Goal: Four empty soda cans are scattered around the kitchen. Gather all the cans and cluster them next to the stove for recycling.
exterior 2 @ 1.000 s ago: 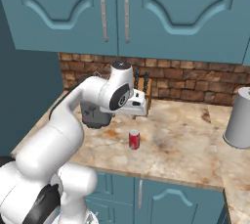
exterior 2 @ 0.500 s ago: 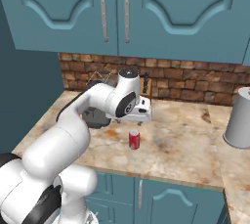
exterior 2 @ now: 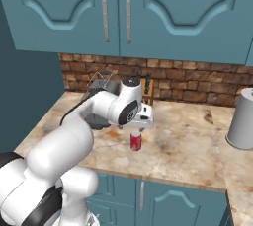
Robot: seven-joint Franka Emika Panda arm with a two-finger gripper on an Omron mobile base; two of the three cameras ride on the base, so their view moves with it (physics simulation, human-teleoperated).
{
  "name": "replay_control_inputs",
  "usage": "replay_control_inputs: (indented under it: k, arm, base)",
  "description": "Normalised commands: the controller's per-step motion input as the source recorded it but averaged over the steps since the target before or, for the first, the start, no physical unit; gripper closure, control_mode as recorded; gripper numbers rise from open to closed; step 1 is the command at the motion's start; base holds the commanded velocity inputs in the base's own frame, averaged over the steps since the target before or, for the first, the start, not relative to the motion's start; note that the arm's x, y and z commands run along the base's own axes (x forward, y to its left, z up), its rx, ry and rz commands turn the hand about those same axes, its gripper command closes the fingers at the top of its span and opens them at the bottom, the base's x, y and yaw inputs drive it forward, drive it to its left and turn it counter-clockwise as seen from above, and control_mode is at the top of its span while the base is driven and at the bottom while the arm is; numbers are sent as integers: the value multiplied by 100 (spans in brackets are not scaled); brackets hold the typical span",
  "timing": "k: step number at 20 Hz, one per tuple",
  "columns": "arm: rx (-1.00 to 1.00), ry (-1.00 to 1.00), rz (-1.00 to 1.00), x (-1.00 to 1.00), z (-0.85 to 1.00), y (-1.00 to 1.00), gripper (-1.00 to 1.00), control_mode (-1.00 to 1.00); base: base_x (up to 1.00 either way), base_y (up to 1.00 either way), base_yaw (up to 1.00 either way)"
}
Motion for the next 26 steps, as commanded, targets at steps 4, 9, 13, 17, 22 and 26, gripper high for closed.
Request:
replay_control_inputs:
  k: [4, 9, 13, 17, 22, 26]
  arm:
    - [0, 0, 0, 13, -24, 0, -100, -100]
    - [0, 0, 0, 13, -20, -5, -100, -100]
    - [0, 0, 0, 10, -14, -16, -100, -100]
    - [0, 0, 0, 14, -18, -2, -100, -100]
    - [0, 0, 0, 8, -20, 0, -100, -100]
    - [0, 0, 0, 7, -16, 0, -100, -100]
  base:
    - [0, 0, 0]
    - [0, 0, 0]
    - [0, 0, 0]
    - [0, 0, 0]
    - [0, 0, 0]
    - [0, 0, 0]
